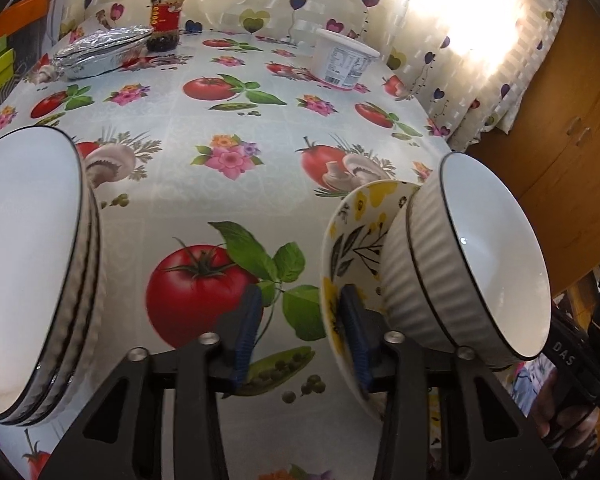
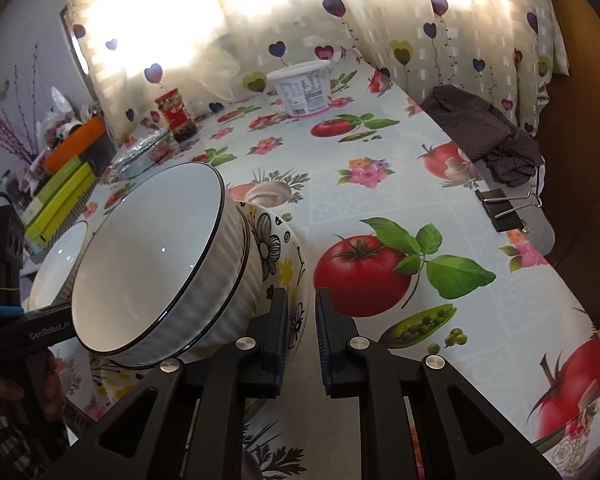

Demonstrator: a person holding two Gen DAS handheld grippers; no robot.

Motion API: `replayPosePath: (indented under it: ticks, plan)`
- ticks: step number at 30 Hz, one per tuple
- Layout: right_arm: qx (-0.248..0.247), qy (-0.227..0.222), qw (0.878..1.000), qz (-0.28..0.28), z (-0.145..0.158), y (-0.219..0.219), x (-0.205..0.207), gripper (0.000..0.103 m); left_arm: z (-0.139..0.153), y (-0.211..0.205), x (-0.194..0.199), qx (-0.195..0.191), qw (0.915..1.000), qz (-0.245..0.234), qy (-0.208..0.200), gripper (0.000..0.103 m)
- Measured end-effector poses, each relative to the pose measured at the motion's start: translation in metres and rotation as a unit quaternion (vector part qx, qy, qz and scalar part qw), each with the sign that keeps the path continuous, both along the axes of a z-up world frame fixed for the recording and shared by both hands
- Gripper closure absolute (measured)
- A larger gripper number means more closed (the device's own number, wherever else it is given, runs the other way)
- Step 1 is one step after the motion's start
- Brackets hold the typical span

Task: Organize plates and bowls
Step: 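Lift the floral plate with its bowls using both tools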

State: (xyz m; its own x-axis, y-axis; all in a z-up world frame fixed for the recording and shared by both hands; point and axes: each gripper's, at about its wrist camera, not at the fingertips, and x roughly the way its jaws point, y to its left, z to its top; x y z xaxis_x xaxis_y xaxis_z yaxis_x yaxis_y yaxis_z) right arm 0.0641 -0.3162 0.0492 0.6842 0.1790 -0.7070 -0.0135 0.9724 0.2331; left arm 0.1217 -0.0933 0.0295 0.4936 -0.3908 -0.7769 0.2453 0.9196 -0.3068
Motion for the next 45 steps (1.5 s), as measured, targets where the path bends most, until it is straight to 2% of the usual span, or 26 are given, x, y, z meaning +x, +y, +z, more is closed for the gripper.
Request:
replayPosePath:
  ticks: [5,11,16,21,31,40,45]
  plan:
    - [0.002,0.0,1.0,-0.004,-0.004,-0.002,0.002,0.083,0.002,-0.008,-0.003,0.012,0.9997,-0.014,-0.018,0.078]
    - [-0.006,-0.014,1.0,0.0,-0.006,0.0,0.003,0.082,0.001,-0.01,-0.001,0.011,0.9996,-0.015,-0.022,0.078]
    - [-0.015,-0.024,1.0,0.004,-0.006,0.005,0.002,0.085,0.0,-0.011,-0.002,0.01,0.9995,-0.015,-0.027,0.08]
    - [-0.016,-0.027,0.999,0.004,-0.005,0.008,0.002,0.09,0.001,-0.015,-0.005,0.013,0.9989,-0.023,-0.038,0.09]
    - [-0.005,-0.026,1.0,0.002,-0.006,0.006,0.002,0.09,0.001,-0.015,-0.005,0.011,0.999,-0.021,-0.037,0.09]
    - [-0.025,-0.029,0.999,-0.007,-0.005,0.012,0.001,0.09,0.002,-0.014,-0.005,0.009,0.9991,-0.017,-0.037,0.09]
    - [-0.004,-0.023,1.0,-0.011,-0.005,0.009,0.001,0.09,0.002,-0.014,-0.005,0.005,0.9994,-0.013,-0.033,0.09]
